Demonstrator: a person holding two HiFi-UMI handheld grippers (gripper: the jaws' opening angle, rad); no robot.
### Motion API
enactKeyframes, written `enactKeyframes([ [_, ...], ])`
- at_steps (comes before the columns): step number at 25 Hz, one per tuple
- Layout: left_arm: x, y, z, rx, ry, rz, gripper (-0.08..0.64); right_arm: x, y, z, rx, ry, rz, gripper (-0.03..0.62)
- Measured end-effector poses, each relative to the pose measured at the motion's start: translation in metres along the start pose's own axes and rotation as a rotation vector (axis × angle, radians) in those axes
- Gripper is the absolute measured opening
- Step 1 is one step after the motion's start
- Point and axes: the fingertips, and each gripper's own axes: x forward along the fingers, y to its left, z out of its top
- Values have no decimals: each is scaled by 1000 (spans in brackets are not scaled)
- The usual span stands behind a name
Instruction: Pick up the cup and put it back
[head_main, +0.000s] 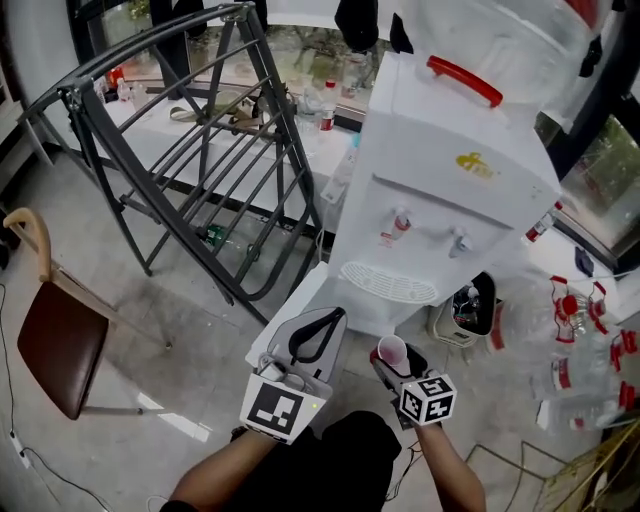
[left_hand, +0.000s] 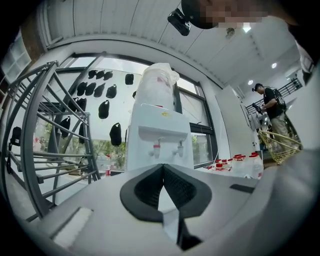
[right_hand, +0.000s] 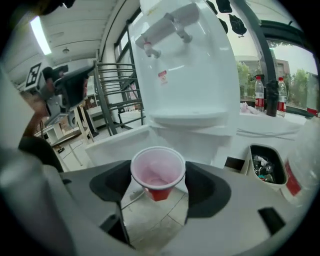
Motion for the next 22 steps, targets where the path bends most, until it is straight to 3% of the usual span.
enactKeyframes([
  [9, 6, -16, 3, 7, 1, -39, 6, -49, 22, 85, -81, -98, 46, 322],
  [15, 10, -11, 10, 11, -20, -35, 7, -45, -6, 144, -123, -174, -27, 322],
  [22, 9, -11, 9, 16, -15, -43, 6, -17, -46, 166, -112, -164, -105, 322],
])
